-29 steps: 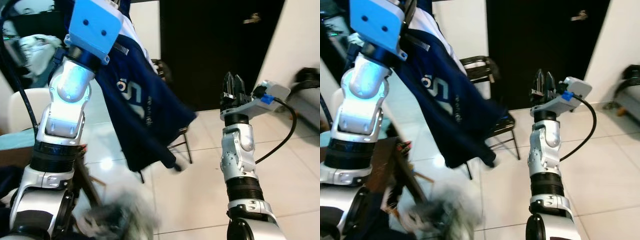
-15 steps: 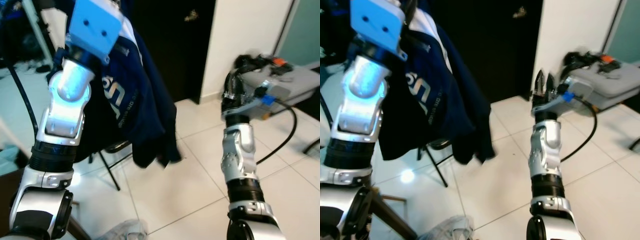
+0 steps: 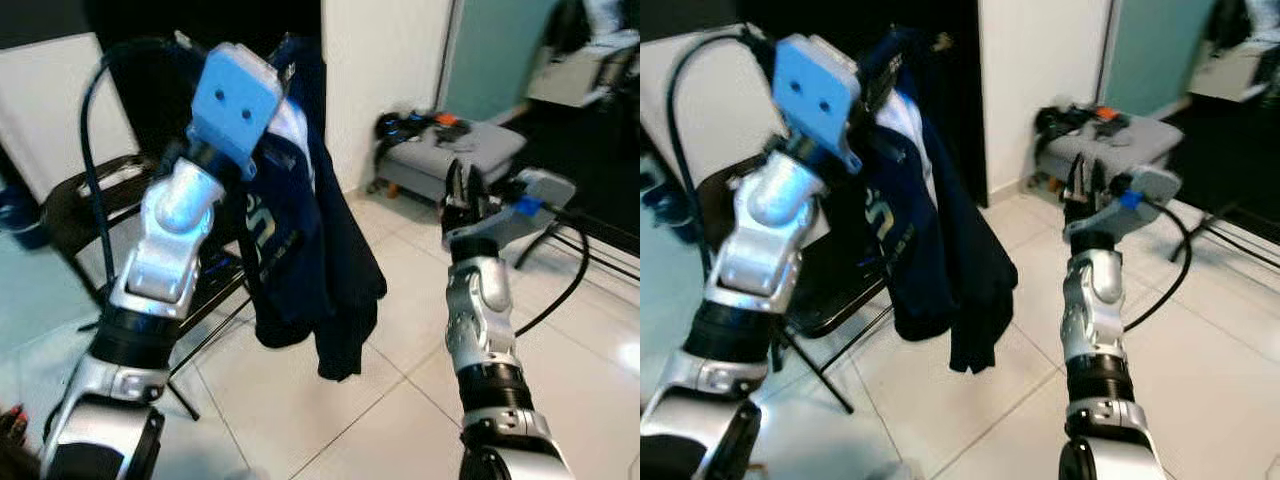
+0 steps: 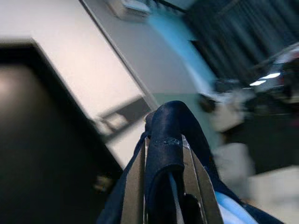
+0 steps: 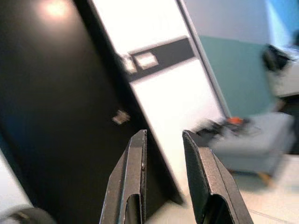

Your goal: Hang hanger

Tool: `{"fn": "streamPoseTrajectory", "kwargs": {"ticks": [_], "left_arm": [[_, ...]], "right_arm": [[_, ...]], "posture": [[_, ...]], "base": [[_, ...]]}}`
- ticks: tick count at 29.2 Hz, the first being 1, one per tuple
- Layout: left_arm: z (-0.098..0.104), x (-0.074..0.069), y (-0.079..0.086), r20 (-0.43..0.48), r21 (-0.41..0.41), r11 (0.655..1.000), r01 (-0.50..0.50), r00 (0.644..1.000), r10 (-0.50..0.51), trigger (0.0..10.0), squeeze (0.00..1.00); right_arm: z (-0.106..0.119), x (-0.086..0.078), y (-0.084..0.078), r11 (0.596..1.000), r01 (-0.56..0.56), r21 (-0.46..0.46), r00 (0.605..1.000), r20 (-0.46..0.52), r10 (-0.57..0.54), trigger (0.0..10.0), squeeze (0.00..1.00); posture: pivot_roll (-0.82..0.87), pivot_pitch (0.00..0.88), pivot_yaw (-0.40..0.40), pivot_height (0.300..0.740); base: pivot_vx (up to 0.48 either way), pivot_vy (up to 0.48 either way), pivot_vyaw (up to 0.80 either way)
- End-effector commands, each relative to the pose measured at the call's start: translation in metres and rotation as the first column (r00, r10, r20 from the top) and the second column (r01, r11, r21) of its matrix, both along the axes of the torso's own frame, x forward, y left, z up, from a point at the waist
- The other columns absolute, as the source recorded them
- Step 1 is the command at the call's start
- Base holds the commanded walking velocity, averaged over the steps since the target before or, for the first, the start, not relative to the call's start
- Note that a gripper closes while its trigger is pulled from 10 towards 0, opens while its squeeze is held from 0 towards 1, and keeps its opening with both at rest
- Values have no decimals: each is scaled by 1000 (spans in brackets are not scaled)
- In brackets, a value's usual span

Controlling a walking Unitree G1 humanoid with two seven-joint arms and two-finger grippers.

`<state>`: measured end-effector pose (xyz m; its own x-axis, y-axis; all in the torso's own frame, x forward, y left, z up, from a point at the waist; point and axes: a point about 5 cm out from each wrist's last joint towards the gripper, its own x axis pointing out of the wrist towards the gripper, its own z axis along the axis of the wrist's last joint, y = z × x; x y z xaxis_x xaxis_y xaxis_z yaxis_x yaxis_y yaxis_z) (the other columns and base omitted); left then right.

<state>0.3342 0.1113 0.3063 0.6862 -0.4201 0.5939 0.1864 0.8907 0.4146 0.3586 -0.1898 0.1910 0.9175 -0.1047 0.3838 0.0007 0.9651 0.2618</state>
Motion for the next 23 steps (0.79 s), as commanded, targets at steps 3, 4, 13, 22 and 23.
{"fn": "streamPoseTrajectory", "kwargs": {"ticks": [3,4,13,22,23], "left_arm": [[-31,10,9,-146,-19,999,-29,989,26,0,0],[-31,10,9,-146,-19,999,-29,989,26,0,0],[-171,10,30,-684,-137,971,-196,727,50,0,0],[-233,-12,47,-835,-19,969,-246,538,120,0,0],[-242,-17,50,-851,-8,967,-254,509,126,0,0]], "right_arm": [[-32,-3,1,999,-1,-34,991,-136,-4,10000,0],[-32,-3,1,999,-1,-34,991,-136,-4,10000,0],[-126,-36,-1,992,-71,-102,877,-480,14,10000,0],[-166,-59,3,988,-122,-90,776,-630,38,10000,0],[-170,-61,5,988,-130,-85,765,-642,46,10000,0]], "posture": [[12,0,71,740],[12,0,71,740],[-7,0,66,740],[-10,0,68,740],[-10,0,72,740]], "base": [[0,0,-800],[0,0,-800],[0,0,-800],[0,0,-800],[0,0,-800]]}}
